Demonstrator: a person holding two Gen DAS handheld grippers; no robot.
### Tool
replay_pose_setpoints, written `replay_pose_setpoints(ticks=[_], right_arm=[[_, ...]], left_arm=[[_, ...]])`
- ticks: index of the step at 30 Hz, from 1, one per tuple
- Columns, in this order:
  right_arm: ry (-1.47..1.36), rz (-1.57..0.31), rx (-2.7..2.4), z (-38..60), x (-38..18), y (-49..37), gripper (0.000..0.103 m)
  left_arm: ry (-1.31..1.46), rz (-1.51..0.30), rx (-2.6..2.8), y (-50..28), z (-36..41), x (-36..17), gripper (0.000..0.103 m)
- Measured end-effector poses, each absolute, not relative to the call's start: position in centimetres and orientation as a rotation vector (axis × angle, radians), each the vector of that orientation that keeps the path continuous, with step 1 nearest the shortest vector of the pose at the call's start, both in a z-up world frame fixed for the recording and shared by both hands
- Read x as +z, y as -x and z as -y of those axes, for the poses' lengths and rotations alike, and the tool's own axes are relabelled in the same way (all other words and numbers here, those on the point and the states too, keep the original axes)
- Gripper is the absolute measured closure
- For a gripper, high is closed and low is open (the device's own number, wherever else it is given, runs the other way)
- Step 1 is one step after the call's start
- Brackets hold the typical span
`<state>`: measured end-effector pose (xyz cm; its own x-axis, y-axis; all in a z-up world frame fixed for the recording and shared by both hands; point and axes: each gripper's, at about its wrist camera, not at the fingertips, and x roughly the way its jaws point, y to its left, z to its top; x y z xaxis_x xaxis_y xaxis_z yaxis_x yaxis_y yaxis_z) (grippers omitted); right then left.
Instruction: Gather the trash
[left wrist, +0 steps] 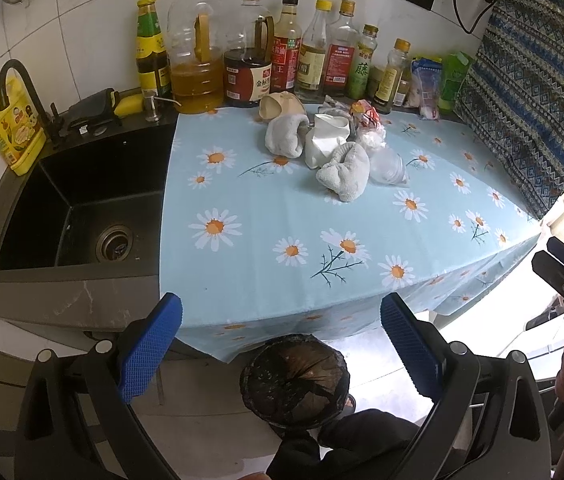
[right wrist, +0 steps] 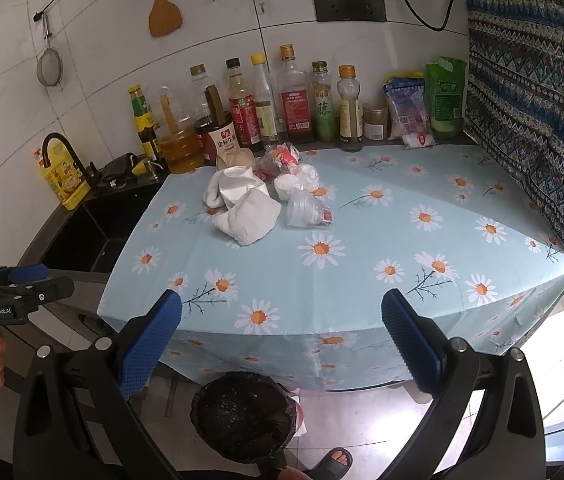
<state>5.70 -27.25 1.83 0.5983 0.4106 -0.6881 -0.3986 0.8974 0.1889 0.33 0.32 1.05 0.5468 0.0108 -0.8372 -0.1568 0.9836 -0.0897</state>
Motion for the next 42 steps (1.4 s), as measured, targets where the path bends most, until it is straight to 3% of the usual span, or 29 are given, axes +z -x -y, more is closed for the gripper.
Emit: replay_pose_setpoints(ticks=[31, 42], right_arm=[[-0.03, -0.824, 0.483, 25.9, 1.5, -5.4, 0.004], [0.002, -0.858, 0.533, 25.1, 0.1, -9.2, 0.004]], left_arm=[[0.167, -1.008, 0.05, -0.1, -1.5, 0.4, 0.007], [0.222, -0.991, -0.001, -2.0, -1.7, -0.2, 0.007]])
